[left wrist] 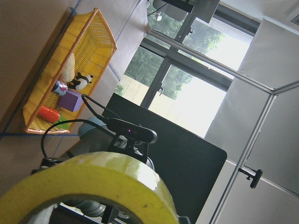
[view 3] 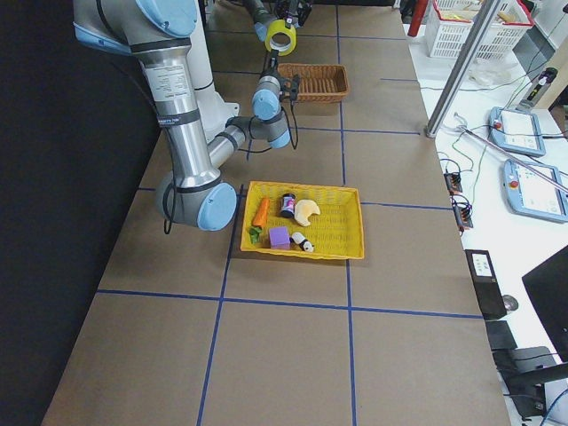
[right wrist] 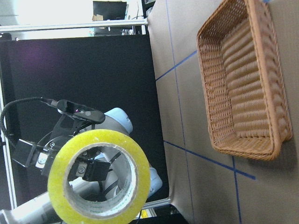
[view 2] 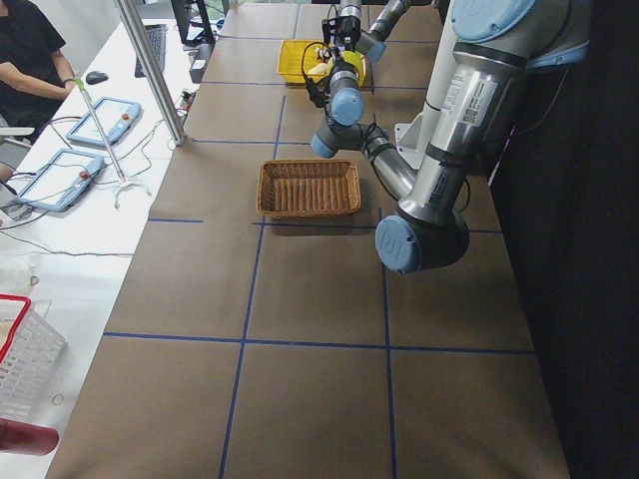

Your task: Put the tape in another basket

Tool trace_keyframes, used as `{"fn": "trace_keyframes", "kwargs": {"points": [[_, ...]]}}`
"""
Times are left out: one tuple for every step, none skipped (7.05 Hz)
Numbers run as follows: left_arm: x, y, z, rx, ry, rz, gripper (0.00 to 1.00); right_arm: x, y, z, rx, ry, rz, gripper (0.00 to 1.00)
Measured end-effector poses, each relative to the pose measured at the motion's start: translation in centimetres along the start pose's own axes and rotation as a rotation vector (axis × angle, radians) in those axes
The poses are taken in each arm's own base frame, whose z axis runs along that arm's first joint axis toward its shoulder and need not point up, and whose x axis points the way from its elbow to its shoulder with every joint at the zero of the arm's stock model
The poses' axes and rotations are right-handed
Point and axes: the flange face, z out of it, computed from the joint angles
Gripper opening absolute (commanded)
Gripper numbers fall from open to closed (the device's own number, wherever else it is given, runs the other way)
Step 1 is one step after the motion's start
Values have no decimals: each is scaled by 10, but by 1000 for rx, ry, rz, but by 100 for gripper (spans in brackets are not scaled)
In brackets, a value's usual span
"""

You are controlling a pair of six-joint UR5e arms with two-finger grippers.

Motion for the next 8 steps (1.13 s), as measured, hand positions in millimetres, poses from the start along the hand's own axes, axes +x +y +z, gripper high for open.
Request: {"fn": "trace_keyframes", "kwargs": {"points": [[8, -16, -12, 32, -77, 26, 0, -8, -38, -21, 52, 126, -60, 100], [12, -26, -17, 59, -148, 69, 0, -8, -73, -38, 103, 278, -129, 100], [14, -37, -18, 95, -217, 107, 0, 0, -105, -53, 146, 447, -200, 100], [16, -48, -18, 134, -286, 141, 0, 10, -133, -69, 172, 602, -256, 100], [16, -59, -16, 173, -361, 184, 0, 20, -155, -86, 183, 743, -304, 100], [13, -71, -12, 206, -446, 233, 0, 34, -174, -104, 179, 887, -359, 100], [7, -82, -9, 228, -529, 280, 0, 49, -189, -121, 153, 1030, -414, 100], [1, -93, -8, 242, -614, 325, 0, 58, -203, -142, 103, 1158, -461, 100]]}}
